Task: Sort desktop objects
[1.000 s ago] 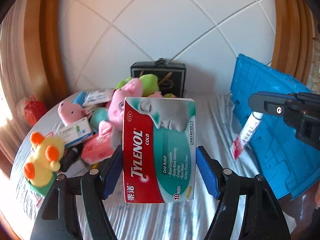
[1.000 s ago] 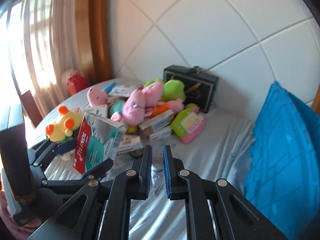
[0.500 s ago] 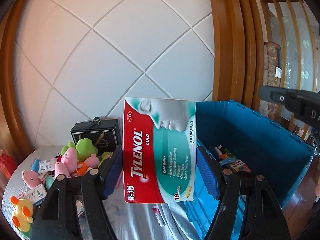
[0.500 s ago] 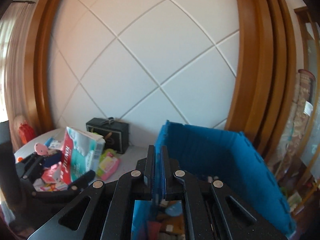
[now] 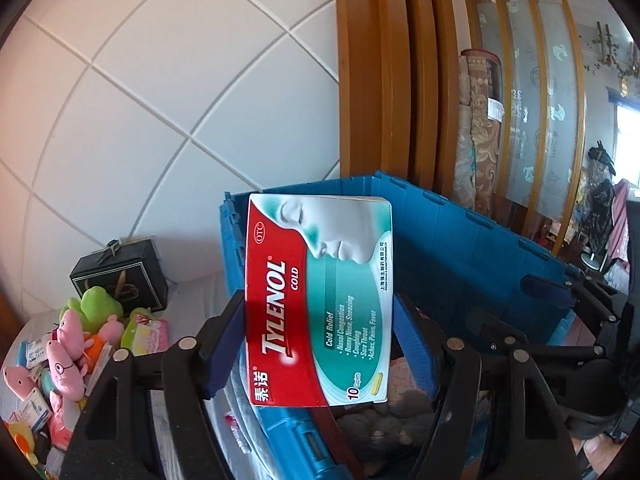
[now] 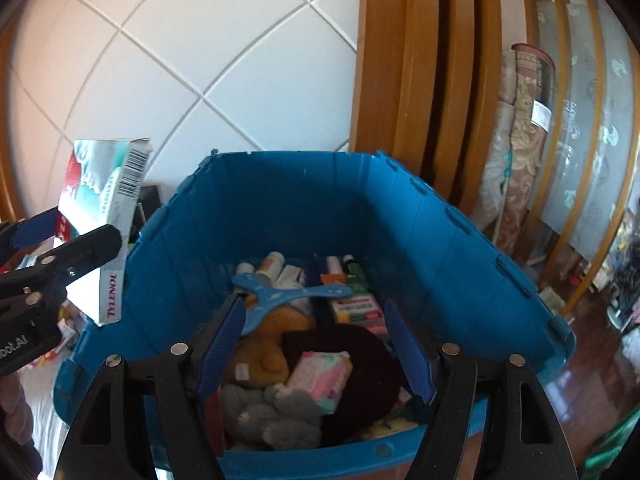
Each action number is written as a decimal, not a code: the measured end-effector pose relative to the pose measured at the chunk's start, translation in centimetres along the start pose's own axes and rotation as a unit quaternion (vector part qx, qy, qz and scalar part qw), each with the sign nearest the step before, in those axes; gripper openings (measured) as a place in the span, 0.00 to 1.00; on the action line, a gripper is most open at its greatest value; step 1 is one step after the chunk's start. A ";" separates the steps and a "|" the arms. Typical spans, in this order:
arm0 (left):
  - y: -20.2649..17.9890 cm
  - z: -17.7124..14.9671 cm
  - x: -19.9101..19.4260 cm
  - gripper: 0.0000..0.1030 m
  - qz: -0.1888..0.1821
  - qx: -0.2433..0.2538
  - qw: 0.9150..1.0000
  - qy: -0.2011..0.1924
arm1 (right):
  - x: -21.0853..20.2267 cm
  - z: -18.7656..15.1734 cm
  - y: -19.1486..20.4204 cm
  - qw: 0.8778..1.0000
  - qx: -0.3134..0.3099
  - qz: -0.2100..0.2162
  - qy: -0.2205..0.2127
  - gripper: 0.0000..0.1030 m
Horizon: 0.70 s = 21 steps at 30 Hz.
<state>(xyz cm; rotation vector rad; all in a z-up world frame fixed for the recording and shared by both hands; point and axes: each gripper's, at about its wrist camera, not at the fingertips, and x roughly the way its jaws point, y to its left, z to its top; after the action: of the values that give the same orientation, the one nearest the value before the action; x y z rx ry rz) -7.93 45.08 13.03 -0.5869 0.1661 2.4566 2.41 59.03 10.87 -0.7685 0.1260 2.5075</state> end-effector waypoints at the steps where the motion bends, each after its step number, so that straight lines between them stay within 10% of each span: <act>1: -0.7 -0.1 0.6 0.68 -0.004 0.005 1.000 0.008 | 0.0 -0.2 -0.5 1.000 0.000 -0.005 0.000 0.74; 13: -1.1 -0.3 1.3 0.72 -0.016 -0.019 0.999 0.026 | 0.4 -0.4 -3.0 0.998 -0.014 -0.054 -0.008 1.00; 21: 6.1 -3.2 -2.9 0.72 0.060 -0.040 0.997 0.000 | -0.9 0.1 1.1 0.999 -0.036 -0.020 -0.036 1.00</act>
<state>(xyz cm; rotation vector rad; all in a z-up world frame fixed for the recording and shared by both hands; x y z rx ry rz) -8.17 37.83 11.36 -0.6281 0.1062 2.5900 2.43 57.69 11.42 -0.7007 -0.0043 2.5091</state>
